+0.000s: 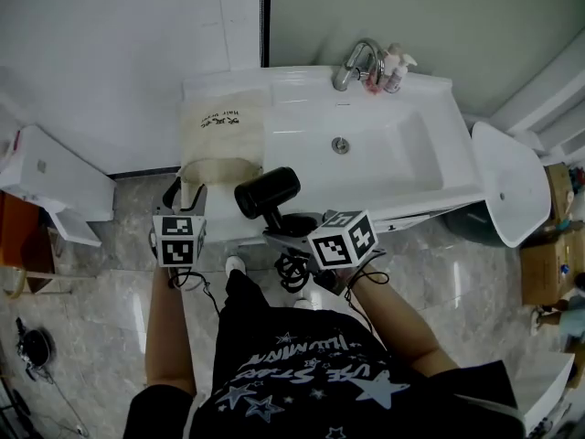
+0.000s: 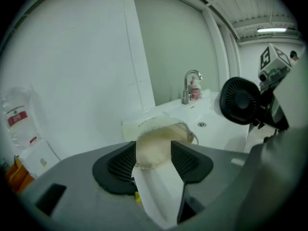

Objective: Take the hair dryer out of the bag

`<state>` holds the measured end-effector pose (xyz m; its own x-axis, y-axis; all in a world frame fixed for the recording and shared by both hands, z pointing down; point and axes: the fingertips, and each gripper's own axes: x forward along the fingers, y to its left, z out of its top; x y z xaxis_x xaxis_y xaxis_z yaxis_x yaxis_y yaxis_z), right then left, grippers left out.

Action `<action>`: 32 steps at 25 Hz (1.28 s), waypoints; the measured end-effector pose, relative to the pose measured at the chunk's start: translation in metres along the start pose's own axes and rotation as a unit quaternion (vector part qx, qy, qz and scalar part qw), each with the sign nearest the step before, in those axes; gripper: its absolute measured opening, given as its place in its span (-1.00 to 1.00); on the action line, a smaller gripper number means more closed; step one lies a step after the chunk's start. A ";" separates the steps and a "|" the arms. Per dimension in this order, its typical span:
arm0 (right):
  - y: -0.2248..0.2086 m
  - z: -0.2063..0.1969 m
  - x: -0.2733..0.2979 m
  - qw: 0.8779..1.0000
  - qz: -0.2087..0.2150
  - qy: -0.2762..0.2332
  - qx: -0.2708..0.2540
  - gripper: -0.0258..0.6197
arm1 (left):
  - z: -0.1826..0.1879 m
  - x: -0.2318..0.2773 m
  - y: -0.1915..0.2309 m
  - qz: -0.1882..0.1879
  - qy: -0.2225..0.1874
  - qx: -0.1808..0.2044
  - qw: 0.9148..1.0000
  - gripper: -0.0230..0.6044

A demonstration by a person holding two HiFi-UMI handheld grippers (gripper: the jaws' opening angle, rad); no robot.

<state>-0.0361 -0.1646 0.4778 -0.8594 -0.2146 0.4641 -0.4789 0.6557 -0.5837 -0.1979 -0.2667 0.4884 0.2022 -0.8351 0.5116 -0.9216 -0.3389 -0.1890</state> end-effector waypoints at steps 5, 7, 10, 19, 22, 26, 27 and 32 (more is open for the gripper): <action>0.006 -0.013 -0.040 0.999 -0.005 -0.035 -0.005 -0.35 | -0.002 -0.049 -0.045 0.015 -0.023 -0.013 1.000 -0.19; 0.006 -0.019 -0.056 0.999 -0.010 -0.046 -0.006 -0.35 | -0.002 -0.068 -0.067 0.018 -0.030 -0.020 0.999 -0.19; 0.003 -0.027 -0.080 0.998 -0.019 -0.060 -0.012 -0.35 | 0.000 -0.092 -0.102 0.017 -0.042 -0.034 0.998 -0.19; -0.026 -0.052 -0.142 0.993 -0.067 -0.102 0.006 -0.34 | 0.000 -0.132 -0.197 -0.033 -0.050 -0.065 0.996 -0.27; -0.037 -0.060 -0.155 0.989 -0.084 -0.116 0.024 -0.35 | -0.006 -0.131 -0.215 -0.049 -0.043 -0.070 0.995 -0.29; -0.051 -0.073 -0.166 0.986 -0.111 -0.119 0.033 -0.35 | -0.014 -0.128 -0.233 -0.068 -0.037 -0.079 0.994 -0.53; -0.053 -0.077 -0.169 0.986 -0.115 -0.118 0.035 -0.35 | -0.015 -0.129 -0.237 -0.071 -0.037 -0.083 0.993 -0.64; -0.048 -0.097 -0.177 0.984 -0.128 -0.114 0.041 -0.35 | -0.025 -0.144 -0.256 -0.090 -0.037 -0.096 0.991 -0.82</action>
<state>0.1566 -0.0879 0.4880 -0.7218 -0.5288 0.4465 -0.6901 0.5005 -0.5228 0.0009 -0.0494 0.4838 0.3869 -0.8004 0.4580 -0.9128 -0.4029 0.0669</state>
